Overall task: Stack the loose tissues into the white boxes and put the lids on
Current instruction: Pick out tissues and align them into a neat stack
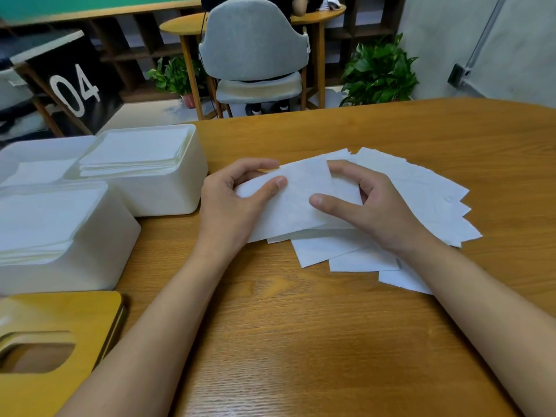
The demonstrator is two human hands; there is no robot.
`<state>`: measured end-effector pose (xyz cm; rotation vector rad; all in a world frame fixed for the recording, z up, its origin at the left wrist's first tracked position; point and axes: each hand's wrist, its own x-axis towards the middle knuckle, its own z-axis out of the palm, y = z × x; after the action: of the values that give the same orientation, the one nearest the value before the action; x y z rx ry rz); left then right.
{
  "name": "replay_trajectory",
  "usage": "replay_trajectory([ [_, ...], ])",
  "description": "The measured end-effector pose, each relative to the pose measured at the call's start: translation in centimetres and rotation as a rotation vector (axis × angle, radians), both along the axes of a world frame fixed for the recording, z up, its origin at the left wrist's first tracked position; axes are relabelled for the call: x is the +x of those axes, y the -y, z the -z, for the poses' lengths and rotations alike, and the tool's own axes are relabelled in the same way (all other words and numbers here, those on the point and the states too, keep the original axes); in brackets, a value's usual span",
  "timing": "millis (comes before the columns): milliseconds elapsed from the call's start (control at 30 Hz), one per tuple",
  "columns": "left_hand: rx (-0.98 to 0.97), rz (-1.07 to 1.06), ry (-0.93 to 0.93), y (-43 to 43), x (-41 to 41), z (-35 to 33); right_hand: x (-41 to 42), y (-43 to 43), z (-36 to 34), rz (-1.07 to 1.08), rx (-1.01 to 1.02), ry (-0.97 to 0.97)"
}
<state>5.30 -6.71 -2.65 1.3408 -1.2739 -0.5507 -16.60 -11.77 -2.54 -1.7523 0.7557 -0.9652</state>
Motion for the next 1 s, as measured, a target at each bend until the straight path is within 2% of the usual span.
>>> replay_trajectory([
  [267, -0.006, 0.064, -0.032, -0.1, -1.1, 0.1, 0.4, -0.5, 0.1, -0.027, -0.014, -0.053],
  [467, 0.043, 0.037, -0.131, -0.1, -1.2, 0.2, 0.6, -0.3, 0.5, -0.038, -0.025, -0.05],
  [567, -0.019, -0.017, 0.07, 0.2, -1.2, 0.7, 0.6, -0.3, 0.6, -0.02, -0.109, -0.053],
  [700, -0.121, -0.162, 0.309, 0.1, -1.1, 0.9, 0.0, 0.9, 0.4, 0.129, -0.174, -0.011],
  [733, -0.157, -0.137, 0.343, 0.1, -1.1, 0.9, -0.3, 1.3, 0.3, 0.162, -0.17, -0.02],
  [800, -0.155, 0.059, 0.392, -0.3, -1.2, 0.6, -0.7, 1.8, 0.3, 0.202, -0.133, -0.066],
  [900, 0.025, 0.363, 0.523, -0.8, -1.9, 0.8, -0.9, 2.0, 0.5, 0.217, -0.045, -0.122],
  [1000, 0.107, 0.468, 0.613, -0.9, -2.3, 1.5, -0.9, 2.1, 0.6, 0.226, -0.022, -0.161],
])
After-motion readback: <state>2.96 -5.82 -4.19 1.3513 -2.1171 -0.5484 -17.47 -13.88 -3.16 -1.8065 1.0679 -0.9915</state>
